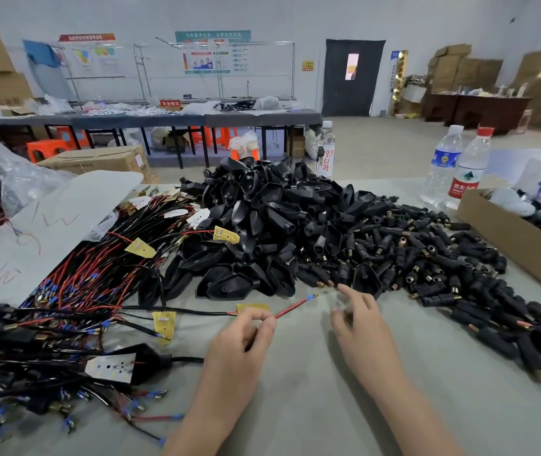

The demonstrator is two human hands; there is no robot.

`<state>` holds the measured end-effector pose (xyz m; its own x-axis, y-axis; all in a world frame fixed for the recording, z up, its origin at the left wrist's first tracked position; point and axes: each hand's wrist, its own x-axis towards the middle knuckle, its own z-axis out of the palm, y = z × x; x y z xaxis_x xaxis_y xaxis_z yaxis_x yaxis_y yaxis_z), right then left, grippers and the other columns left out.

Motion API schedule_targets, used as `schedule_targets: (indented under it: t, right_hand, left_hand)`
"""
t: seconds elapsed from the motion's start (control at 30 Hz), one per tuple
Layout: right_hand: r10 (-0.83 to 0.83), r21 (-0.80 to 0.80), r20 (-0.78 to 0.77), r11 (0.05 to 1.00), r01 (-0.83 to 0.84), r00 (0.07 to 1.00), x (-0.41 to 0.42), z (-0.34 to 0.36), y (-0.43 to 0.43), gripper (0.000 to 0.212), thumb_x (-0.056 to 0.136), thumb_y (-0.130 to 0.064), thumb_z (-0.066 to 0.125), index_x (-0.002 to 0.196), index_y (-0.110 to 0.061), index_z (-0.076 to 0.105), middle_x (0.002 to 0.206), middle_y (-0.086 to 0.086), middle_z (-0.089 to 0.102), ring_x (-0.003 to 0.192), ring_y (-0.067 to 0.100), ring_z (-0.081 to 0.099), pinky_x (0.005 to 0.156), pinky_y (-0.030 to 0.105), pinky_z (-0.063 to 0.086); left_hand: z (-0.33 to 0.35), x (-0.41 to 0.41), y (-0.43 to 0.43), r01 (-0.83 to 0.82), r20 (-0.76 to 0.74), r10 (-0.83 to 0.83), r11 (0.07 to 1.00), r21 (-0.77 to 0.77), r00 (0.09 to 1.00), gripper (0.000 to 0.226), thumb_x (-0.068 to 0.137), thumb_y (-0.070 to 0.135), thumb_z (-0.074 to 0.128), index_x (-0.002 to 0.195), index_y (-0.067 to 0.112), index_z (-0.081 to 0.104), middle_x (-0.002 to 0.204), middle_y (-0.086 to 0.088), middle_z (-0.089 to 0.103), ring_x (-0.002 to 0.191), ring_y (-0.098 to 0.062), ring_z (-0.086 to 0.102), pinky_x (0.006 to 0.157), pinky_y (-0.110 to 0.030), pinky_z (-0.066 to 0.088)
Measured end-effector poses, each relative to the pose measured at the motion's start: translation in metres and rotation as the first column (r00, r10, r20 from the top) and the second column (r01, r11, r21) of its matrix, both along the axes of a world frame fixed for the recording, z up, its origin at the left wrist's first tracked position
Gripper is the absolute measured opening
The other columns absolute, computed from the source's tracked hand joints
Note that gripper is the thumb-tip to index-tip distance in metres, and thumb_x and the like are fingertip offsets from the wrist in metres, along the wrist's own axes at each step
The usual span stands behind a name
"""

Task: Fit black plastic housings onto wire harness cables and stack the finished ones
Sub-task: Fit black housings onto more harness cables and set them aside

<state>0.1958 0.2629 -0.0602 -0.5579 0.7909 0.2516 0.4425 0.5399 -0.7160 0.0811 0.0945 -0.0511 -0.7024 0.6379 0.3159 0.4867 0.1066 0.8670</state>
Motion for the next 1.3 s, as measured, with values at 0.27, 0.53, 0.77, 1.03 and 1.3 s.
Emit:
schedule_targets:
  t: [0.27, 0.53, 0.77, 1.03, 1.3]
  right_hand:
    - [-0.255, 0.069, 0.25, 0.967, 0.245, 0.934, -0.035, 0.035, 0.021, 0.048, 0.104, -0.041, 0.041, 0.142, -0.011, 0.04, 0.135, 0.012, 0.05, 0.11, 0.037, 0.061, 0.078, 0.04, 0.045]
    - [-0.239, 0.053, 0.366, 0.97, 0.236, 0.9, -0.034, 0.051, 0.038, 0.024, 0.097, -0.027, 0.048, 0.098, -0.011, 0.066, 0.098, 0.013, 0.068, 0.092, 0.036, 0.065, 0.072, 0.035, 0.048]
    - [-0.07, -0.769, -0.25, 0.621, -0.154, 0.966, 0.017, 0.055, 0.008, 0.022, 0.09, -0.017, 0.067, 0.073, -0.008, 0.078, 0.079, 0.006, 0.072, 0.054, 0.012, 0.062, 0.045, 0.022, 0.048]
    - [-0.257, -0.809, -0.588, 0.2, -0.553, 0.767, 0.026, 0.035, -0.026, 0.023, 0.077, -0.023, 0.067, 0.092, -0.011, 0.08, 0.111, 0.001, 0.076, 0.081, 0.01, 0.074, 0.06, 0.023, 0.059]
    - [-0.27, -0.793, -0.609, 0.201, -0.575, 0.745, 0.023, 0.031, -0.019, 0.043, 0.08, -0.017, 0.068, 0.12, -0.002, 0.067, 0.12, 0.01, 0.072, 0.092, 0.019, 0.075, 0.065, 0.026, 0.06]
  left_hand:
    - [0.003, 0.006, 0.0, 0.084, 0.122, -0.088, 0.996, 0.034, 0.989, 0.022, 0.101, 0.024, 0.052, 0.08, 0.028, 0.052, 0.067, 0.0, 0.067, 0.051, -0.014, 0.053, 0.055, -0.029, 0.046]
    - [-0.002, 0.002, -0.001, 0.093, 0.118, -0.095, 0.995, 0.022, 0.989, 0.016, 0.101, 0.034, 0.05, 0.084, 0.035, 0.052, 0.06, 0.003, 0.061, 0.053, -0.012, 0.047, 0.06, -0.037, 0.043]
    - [0.003, 0.004, 0.0, 0.085, 0.156, -0.099, 0.992, 0.098, 0.983, 0.012, 0.096, 0.04, 0.059, 0.086, 0.037, 0.054, 0.061, 0.006, 0.059, 0.054, -0.008, 0.045, 0.055, -0.032, 0.039]
    - [0.002, 0.007, 0.002, 0.073, 0.157, -0.098, 0.984, 0.16, 0.983, 0.022, 0.085, 0.057, 0.058, 0.087, 0.035, 0.054, 0.063, -0.001, 0.064, 0.052, -0.013, 0.043, 0.054, -0.035, 0.038]
    - [0.002, 0.006, 0.007, 0.05, 0.157, -0.075, 0.986, 0.16, 0.985, 0.012, 0.089, 0.046, 0.061, 0.084, 0.037, 0.055, 0.062, -0.003, 0.063, 0.047, -0.012, 0.041, 0.052, -0.029, 0.036]
